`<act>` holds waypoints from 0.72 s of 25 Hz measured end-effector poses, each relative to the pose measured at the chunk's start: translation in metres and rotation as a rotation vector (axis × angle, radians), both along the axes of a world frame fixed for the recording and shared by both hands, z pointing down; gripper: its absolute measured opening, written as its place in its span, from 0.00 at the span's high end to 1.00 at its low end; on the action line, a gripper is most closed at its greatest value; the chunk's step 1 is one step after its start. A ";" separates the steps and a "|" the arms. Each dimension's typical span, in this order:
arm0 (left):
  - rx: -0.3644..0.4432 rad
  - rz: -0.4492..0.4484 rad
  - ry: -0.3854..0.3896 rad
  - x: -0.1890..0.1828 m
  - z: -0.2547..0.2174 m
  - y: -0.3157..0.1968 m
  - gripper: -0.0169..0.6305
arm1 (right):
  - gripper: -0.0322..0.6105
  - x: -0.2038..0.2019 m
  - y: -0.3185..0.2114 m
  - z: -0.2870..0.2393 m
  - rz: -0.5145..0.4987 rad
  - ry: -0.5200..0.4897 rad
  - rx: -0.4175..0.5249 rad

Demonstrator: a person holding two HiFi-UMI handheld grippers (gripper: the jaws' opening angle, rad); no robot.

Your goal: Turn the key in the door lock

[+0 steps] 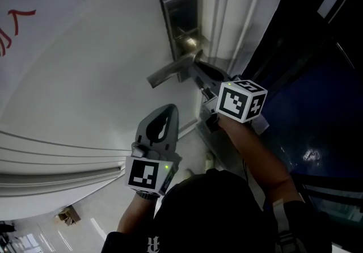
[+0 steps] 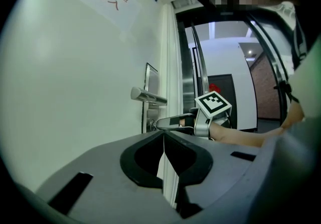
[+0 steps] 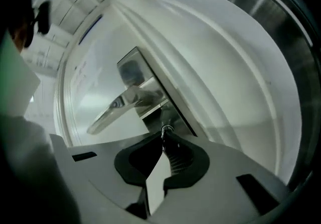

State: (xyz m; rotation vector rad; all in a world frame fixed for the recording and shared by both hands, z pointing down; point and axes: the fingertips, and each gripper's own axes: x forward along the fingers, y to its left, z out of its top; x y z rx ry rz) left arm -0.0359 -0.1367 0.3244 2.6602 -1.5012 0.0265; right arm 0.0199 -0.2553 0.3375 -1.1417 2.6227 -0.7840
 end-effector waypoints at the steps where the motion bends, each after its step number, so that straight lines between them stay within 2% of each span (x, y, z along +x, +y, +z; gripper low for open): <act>1: 0.000 0.001 0.000 0.000 0.000 0.001 0.96 | 0.91 0.001 0.000 0.000 -0.016 -0.074 -0.047; 5: 0.003 0.006 0.006 0.001 -0.002 0.002 0.96 | 0.91 0.002 -0.002 -0.001 -0.073 -0.308 -0.186; 9: 0.012 0.013 0.010 0.004 -0.004 0.003 0.96 | 0.91 0.005 -0.005 0.004 -0.109 -0.459 -0.289; 12: 0.005 0.011 0.011 0.003 -0.004 0.006 0.96 | 0.90 0.003 -0.001 0.001 -0.153 -0.518 -0.284; 13: 0.004 0.010 0.011 0.003 -0.004 0.007 0.96 | 0.90 0.004 0.001 -0.001 -0.159 -0.493 -0.253; 15: 0.007 0.008 0.010 0.002 -0.004 0.006 0.96 | 0.88 0.009 0.010 -0.009 -0.154 -0.359 -0.141; 16: 0.009 0.009 0.009 0.003 -0.004 0.006 0.96 | 0.87 0.013 0.014 -0.013 -0.144 -0.252 -0.062; 18: 0.012 0.013 0.014 0.004 -0.004 0.006 0.96 | 0.85 0.019 0.022 -0.017 -0.110 0.052 0.138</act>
